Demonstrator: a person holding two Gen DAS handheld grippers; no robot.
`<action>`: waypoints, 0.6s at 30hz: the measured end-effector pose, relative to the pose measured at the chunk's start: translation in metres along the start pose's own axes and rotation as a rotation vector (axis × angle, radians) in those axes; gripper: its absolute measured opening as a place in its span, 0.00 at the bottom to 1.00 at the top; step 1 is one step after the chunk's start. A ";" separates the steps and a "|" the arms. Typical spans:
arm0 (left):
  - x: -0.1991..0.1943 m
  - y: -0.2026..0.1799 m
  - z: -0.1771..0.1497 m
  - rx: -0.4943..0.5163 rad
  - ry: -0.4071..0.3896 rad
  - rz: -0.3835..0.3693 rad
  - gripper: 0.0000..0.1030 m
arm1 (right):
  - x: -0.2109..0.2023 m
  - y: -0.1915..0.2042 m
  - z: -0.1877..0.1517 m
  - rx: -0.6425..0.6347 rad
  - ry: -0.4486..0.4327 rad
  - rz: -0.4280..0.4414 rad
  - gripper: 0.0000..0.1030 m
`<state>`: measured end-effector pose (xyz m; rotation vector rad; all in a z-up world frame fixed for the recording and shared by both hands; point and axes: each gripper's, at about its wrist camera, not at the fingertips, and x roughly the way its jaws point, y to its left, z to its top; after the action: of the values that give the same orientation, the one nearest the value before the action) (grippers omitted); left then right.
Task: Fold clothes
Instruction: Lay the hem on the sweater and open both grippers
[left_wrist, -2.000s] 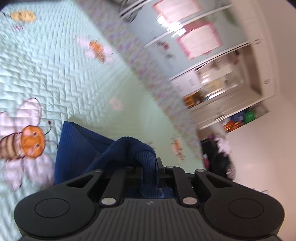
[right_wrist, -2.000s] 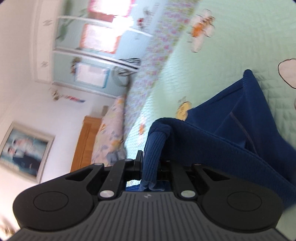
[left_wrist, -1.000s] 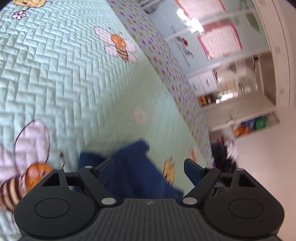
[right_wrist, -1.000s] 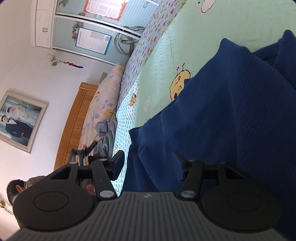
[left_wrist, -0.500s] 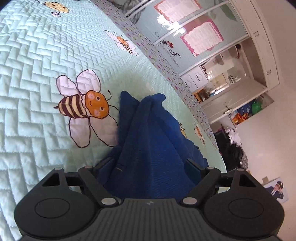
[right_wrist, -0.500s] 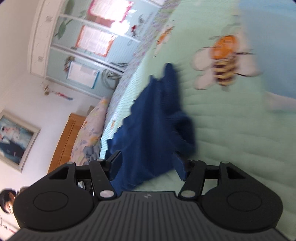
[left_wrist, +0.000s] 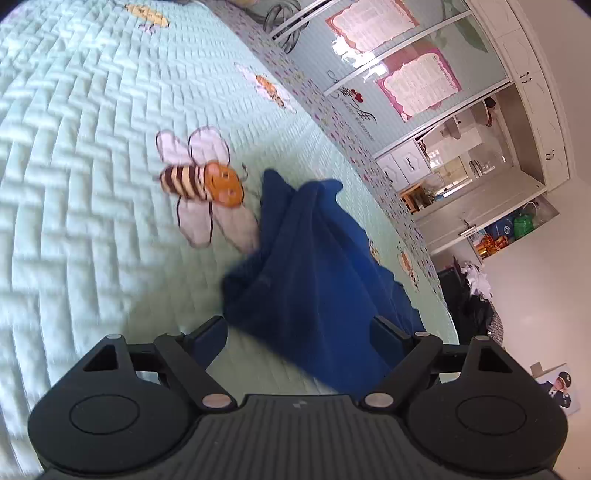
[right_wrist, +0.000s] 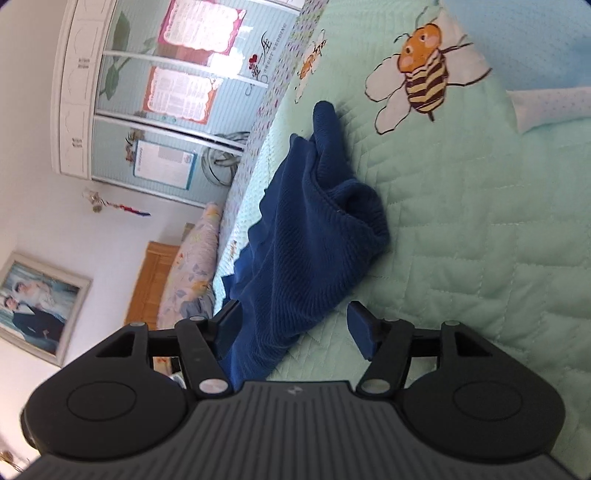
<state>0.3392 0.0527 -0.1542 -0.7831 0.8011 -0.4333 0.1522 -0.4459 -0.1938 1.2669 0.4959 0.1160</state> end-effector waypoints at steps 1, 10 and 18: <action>0.000 0.001 -0.003 0.007 0.000 0.005 0.83 | -0.002 -0.002 0.001 0.007 -0.008 0.008 0.62; 0.024 -0.006 0.033 0.077 0.093 0.080 0.98 | -0.012 0.002 0.043 -0.089 0.024 -0.093 0.71; 0.093 -0.015 0.087 0.092 0.317 0.096 0.99 | 0.040 0.003 0.094 -0.117 0.158 -0.049 0.87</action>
<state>0.4642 0.0250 -0.1480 -0.5946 1.1018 -0.5117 0.2277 -0.5139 -0.1830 1.1355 0.6465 0.2019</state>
